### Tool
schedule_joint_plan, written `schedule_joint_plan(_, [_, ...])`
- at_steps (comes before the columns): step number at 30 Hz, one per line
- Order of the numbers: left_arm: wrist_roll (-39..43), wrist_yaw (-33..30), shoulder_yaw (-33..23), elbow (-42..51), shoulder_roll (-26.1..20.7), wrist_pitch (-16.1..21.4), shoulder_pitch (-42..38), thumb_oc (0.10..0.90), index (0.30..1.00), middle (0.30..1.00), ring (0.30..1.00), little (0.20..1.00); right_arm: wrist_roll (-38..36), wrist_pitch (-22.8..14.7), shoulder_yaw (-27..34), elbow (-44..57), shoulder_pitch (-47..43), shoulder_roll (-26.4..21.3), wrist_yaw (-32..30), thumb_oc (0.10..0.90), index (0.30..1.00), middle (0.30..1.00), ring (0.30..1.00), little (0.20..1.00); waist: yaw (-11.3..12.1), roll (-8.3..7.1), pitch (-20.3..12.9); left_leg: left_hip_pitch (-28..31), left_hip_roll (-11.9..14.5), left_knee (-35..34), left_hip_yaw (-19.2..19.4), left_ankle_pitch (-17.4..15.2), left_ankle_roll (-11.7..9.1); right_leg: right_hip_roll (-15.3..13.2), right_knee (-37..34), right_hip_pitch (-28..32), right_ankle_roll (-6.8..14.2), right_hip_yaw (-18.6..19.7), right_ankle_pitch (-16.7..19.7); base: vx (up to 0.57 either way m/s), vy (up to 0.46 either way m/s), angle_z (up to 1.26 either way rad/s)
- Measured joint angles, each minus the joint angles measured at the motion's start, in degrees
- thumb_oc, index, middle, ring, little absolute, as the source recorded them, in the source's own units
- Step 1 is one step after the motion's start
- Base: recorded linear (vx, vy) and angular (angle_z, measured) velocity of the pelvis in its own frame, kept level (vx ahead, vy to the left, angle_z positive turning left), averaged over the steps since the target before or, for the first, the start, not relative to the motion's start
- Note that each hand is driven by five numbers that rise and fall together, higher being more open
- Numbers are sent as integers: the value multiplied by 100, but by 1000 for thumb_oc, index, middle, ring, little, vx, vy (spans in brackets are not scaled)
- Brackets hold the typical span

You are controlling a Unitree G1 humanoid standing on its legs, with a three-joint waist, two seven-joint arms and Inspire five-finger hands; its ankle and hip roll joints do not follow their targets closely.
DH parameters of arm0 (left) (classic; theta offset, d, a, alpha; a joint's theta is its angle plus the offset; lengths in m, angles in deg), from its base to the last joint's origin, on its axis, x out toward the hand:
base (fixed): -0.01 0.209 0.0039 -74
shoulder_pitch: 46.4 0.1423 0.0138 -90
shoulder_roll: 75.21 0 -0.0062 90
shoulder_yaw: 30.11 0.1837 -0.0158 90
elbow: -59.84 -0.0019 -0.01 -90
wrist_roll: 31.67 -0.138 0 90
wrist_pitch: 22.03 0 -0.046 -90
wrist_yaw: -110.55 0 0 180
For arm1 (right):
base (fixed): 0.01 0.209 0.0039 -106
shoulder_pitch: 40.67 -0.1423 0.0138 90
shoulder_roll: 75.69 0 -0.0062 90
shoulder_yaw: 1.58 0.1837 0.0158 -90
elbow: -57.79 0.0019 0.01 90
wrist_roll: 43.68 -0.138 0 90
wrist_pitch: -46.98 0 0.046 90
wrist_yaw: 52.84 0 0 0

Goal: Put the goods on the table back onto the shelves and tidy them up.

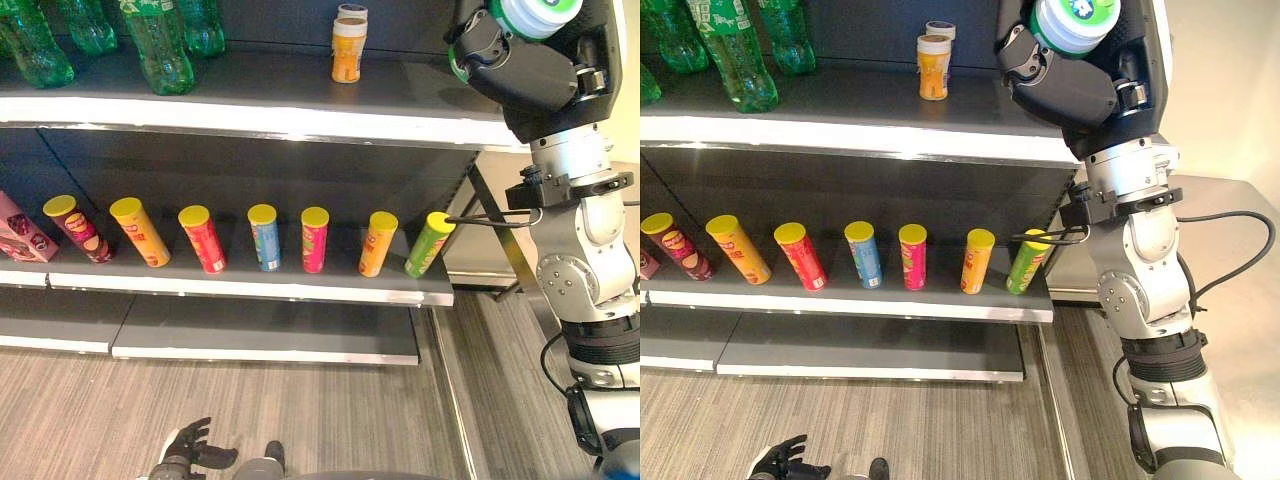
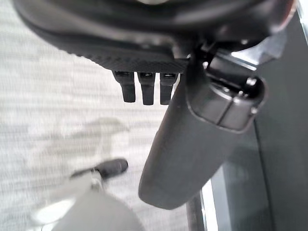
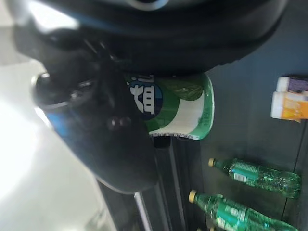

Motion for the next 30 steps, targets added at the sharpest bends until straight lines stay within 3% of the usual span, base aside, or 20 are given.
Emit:
schedule_joint_plan(1, [8, -38, -117, 2, -105, 15, -126, 800, 900, 900, 900, 900, 21, 100, -188, -273, -186, -209, -44, 400, 300, 300, 300, 300, 15, 10, 52, -132, 112, -7, -58, 53, 46, 330, 158, -242, 27, 662, -417, -42, -48, 19])
schedule_joint_plan(2, [30, -99, -250, -19, -199, 13, -194, 800, 900, 900, 900, 900, 139, 206, -319, -465, -312, -292, -57, 400, 300, 300, 300, 300, 34, -48, 96, -177, 135, -49, -103, 126, 21, 656, 164, -334, 63, 1074, -619, 11, -134, 29])
schedule_joint_plan(3, [74, -164, -272, -18, -256, 20, -198, 800, 900, 900, 900, 900, 231, 216, -378, -604, -354, -325, -79, 400, 300, 300, 300, 300, 55, -61, 106, -178, 163, -152, -226, 213, -20, 1012, -240, -211, 68, 1535, -849, 35, -157, 25])
schedule_joint_plan(4, [193, -193, -271, -14, -254, 32, -176, 800, 900, 900, 900, 900, 234, 234, -470, -707, -466, -440, -95, 400, 300, 300, 300, 300, 179, -88, 114, -193, 145, -242, -271, 289, -85, 1181, -780, 11, 25, 1614, -855, 135, -176, 40])
schedule_joint_plan(5, [265, -194, -321, -30, -195, 21, -149, 800, 900, 900, 900, 900, 232, 239, -544, -901, -631, -460, -159, 400, 300, 300, 300, 300, 153, -81, 116, -184, 150, -323, -417, 359, -233, 1282, -1457, 411, 184, 1308, -704, 144, -132, 56])
schedule_joint_plan(8, [499, -170, -443, -26, 247, 22, 168, 800, 900, 900, 900, 900, 238, 267, -557, -1129, -797, -485, -403, 400, 300, 300, 300, 300, 289, 120, 85, -113, 436, -456, -574, 448, -384, 1550, -1444, 661, -20, 847, -865, 129, -75, 71])
schedule_joint_plan(11, [498, -122, -307, -112, 389, -147, 563, 800, 900, 900, 900, 900, 464, 294, -581, -1167, -939, -486, -392, 400, 300, 300, 300, 300, 450, 145, 58, -99, 478, -449, -647, 435, -417, 1636, -1441, 759, -77, 739, -903, 58, -33, 21])
schedule_joint_plan(15, [498, -86, -237, -130, 403, -230, 775, 800, 900, 900, 900, 900, 464, 332, -575, -1557, -969, -460, -416, 400, 300, 300, 300, 300, 633, 91, -7, -169, 390, -437, -901, 562, -423, 1593, -1433, 905, -64, 386, -932, 44, -35, 45])
schedule_joint_plan(19, [499, -82, -209, -50, 380, -198, 564, 800, 900, 900, 900, 900, 468, 419, -590, -2010, -989, -437, -426, 400, 300, 300, 300, 300, 671, 81, -23, -210, 222, -442, -1224, 607, -410, 1530, -1412, 1096, -11, -6, -984, 51, -25, 44])
schedule_joint_plan(24, [499, -84, -213, -44, 365, -99, 369, 800, 900, 900, 900, 900, 462, 494, -619, -2646, -1169, -333, -456, 400, 300, 300, 300, 300, 845, 52, -41, -248, 163, -456, -1298, 532, -414, 1496, -1412, 1147, 18, -113, -1023, 59, -24, 16])
schedule_joint_plan(30, [485, -79, -197, -106, 366, -105, 432, 800, 900, 900, 900, 900, 459, 499, -600, -2767, -1174, -333, -555, 400, 300, 300, 300, 300, 800, 47, -45, -342, 112, -439, -1444, 576, -410, 1486, -1412, 1140, 38, -306, -1049, 25, -9, 14])
